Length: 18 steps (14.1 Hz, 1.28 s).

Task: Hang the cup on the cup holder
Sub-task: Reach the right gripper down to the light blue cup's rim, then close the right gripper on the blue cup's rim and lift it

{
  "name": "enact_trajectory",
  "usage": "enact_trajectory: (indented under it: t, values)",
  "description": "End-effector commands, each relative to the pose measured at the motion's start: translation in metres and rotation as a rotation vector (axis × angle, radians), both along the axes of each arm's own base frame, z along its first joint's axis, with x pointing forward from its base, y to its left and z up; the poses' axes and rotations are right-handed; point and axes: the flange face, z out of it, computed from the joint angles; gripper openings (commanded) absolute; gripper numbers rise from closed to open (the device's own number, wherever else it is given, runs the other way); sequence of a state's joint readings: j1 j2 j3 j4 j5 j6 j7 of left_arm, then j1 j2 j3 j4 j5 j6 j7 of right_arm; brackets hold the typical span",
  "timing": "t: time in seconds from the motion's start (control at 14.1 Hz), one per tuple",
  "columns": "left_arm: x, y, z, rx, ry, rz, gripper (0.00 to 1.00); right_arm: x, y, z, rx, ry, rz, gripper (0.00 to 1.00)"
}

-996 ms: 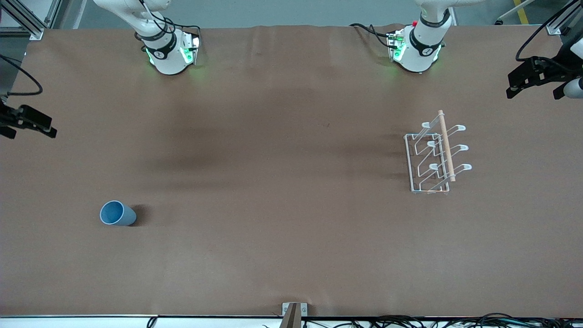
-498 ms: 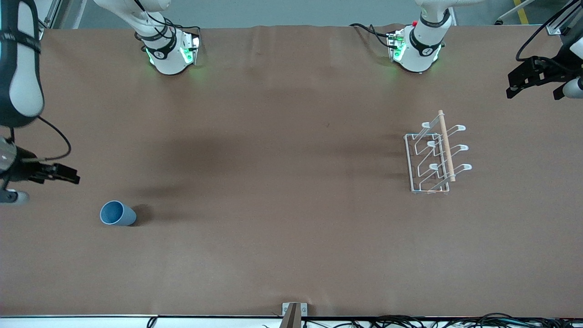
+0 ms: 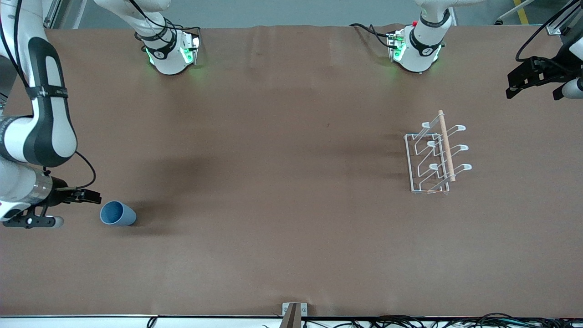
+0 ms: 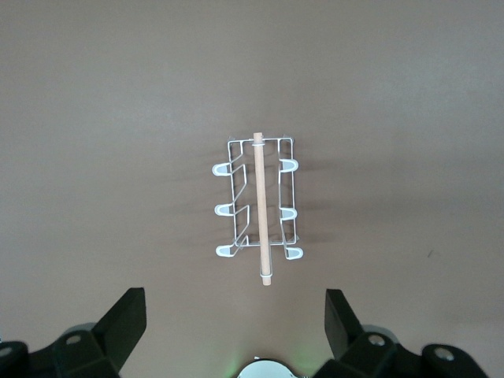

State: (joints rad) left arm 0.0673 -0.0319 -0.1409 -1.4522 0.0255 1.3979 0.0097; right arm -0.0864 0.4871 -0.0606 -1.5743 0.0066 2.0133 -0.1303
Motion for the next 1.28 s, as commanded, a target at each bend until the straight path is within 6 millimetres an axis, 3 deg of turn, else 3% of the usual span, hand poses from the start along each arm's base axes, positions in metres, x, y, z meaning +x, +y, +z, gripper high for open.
enact_trajectory:
  t: [0.0, 0.36, 0.71, 0.78, 0.85, 0.92, 1.0, 1.21]
  values:
    - [0.005, 0.006, 0.0, -0.016, 0.013, -0.009, 1.0, 0.002, -0.017, -0.033, 0.018, 0.014, 0.008, 0.95]
    - [0.003, 0.012, 0.002, -0.016, 0.011, -0.001, 1.0, 0.01, -0.015, -0.074, 0.015, -0.002, 0.013, 0.86]
    - [0.003, 0.012, 0.002, -0.017, 0.013, -0.001, 1.0, 0.015, -0.011, -0.086, 0.06, -0.037, -0.022, 0.68]
    - [0.003, 0.013, 0.002, -0.017, 0.013, -0.001, 1.0, 0.015, -0.011, -0.087, 0.067, -0.04, -0.023, 0.63]
    - [0.002, 0.012, 0.002, -0.016, 0.013, -0.003, 1.0, 0.016, -0.009, -0.088, 0.069, -0.039, -0.021, 0.51]
    - [0.001, 0.012, 0.001, -0.015, 0.028, -0.001, 1.0, 0.015, -0.01, -0.089, 0.069, -0.038, -0.022, 0.33]
    - [0.001, 0.012, 0.0, -0.016, 0.031, -0.001, 1.0, 0.014, -0.014, -0.089, 0.068, -0.042, -0.019, 0.22]
    - [0.002, 0.011, -0.001, -0.015, 0.034, -0.002, 1.0, 0.013, -0.023, -0.092, 0.066, -0.056, 0.043, 0.07]
